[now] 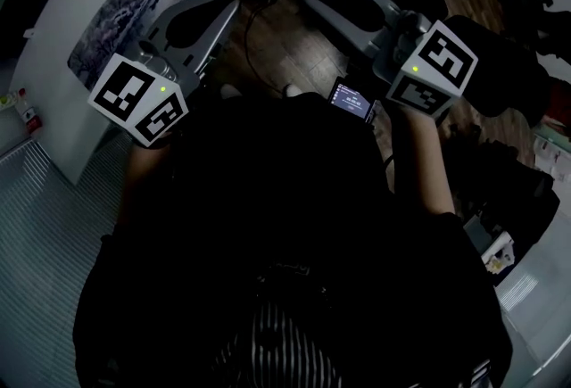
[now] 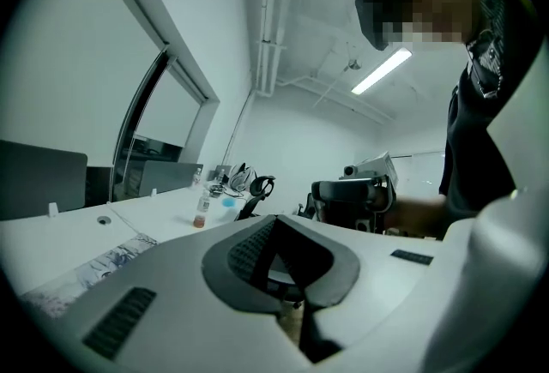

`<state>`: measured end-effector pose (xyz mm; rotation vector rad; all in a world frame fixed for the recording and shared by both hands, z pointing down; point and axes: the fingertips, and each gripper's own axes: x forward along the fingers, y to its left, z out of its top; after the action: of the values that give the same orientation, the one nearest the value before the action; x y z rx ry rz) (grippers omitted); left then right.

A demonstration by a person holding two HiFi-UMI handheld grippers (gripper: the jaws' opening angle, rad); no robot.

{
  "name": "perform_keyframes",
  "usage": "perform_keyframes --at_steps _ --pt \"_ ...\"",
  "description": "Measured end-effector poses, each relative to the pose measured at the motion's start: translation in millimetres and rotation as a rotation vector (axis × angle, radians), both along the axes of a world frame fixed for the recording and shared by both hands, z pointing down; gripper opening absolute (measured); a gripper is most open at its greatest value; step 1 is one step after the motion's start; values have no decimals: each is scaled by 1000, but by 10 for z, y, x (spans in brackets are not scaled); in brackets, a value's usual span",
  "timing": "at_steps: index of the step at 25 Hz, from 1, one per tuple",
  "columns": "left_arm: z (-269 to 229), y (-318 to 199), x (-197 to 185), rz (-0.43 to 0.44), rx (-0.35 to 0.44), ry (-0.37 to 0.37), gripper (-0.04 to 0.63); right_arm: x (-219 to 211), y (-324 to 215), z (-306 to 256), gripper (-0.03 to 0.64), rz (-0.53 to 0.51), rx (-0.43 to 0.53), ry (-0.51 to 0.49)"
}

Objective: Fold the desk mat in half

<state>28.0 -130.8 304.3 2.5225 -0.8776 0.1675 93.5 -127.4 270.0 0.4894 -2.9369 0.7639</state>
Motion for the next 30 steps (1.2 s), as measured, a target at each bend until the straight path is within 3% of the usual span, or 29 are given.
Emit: perform_keyframes --at_steps 16,23,30 --pt "172 492 -1536 -165 -25 41 8 -1451 43 126 3 -166 -3 46" --pt "249 655 -1768 -198 -42 81 8 -1776 68 138 3 -223 27 62" --pt "238 629 -1759 -205 -46 66 8 -1742 -71 140 3 -204 1 22"
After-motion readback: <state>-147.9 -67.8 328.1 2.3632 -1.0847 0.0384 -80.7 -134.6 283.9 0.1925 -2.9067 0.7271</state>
